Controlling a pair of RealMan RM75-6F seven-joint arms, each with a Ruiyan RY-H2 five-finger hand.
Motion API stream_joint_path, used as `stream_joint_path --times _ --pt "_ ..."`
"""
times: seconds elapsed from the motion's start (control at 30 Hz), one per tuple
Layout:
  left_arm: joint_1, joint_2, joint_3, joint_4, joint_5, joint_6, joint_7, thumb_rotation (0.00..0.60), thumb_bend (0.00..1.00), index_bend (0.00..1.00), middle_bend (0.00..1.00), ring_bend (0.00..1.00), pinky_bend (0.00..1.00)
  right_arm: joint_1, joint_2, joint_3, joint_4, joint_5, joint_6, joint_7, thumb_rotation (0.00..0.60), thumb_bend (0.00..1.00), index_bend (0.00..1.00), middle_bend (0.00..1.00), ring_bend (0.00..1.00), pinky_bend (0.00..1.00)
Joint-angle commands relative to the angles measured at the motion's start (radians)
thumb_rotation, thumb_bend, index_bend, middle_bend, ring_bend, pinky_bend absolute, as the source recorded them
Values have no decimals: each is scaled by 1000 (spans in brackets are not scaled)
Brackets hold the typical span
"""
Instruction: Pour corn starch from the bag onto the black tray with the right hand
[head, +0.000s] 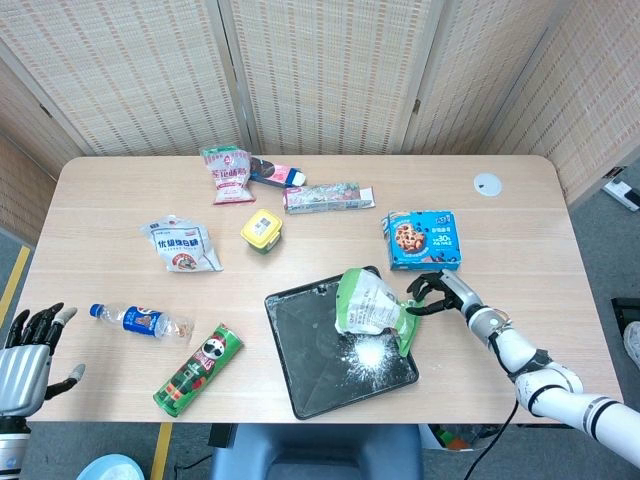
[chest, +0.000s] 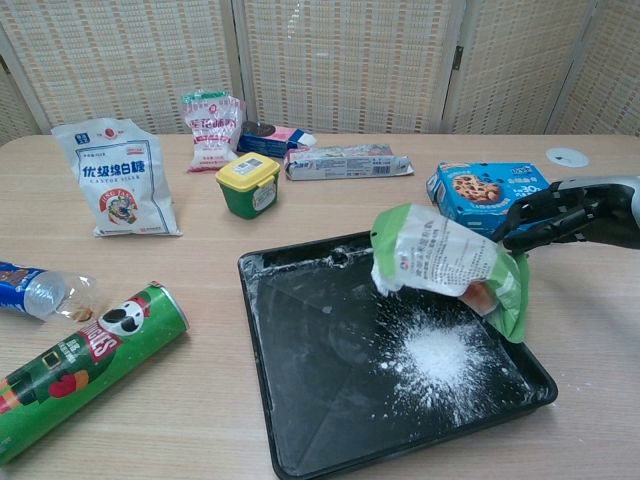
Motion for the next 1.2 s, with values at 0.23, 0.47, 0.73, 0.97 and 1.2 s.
stream_joint_path --times 0.23,0.47,0.73,0.97,1.2 --pt "-2 -2 1 -5 2 -1 8 600 291 171 124 133 0 13 -36 -66 82 -78 73 59 600 184 574 406 443 172" --pt "-6 -2 3 -10 4 -5 15 600 291 171 124 133 0 30 -55 -122 127 -123 133 74 600 185 574 406 430 170" --pt "-5 1 4 -17 4 -2 19 600 291 171 124 133 0 52 -72 -186 158 -174 227 -5 600 185 575 406 428 163" --pt "-6 2 4 -20 5 -2 21 600 291 171 124 133 0 59 -98 -218 176 -161 297 -159 600 185 574 407 426 163" --pt "-6 3 4 -22 4 -1 22 600 291 171 124 133 0 63 -145 -231 199 -119 347 -339 600 188 594 436 439 163"
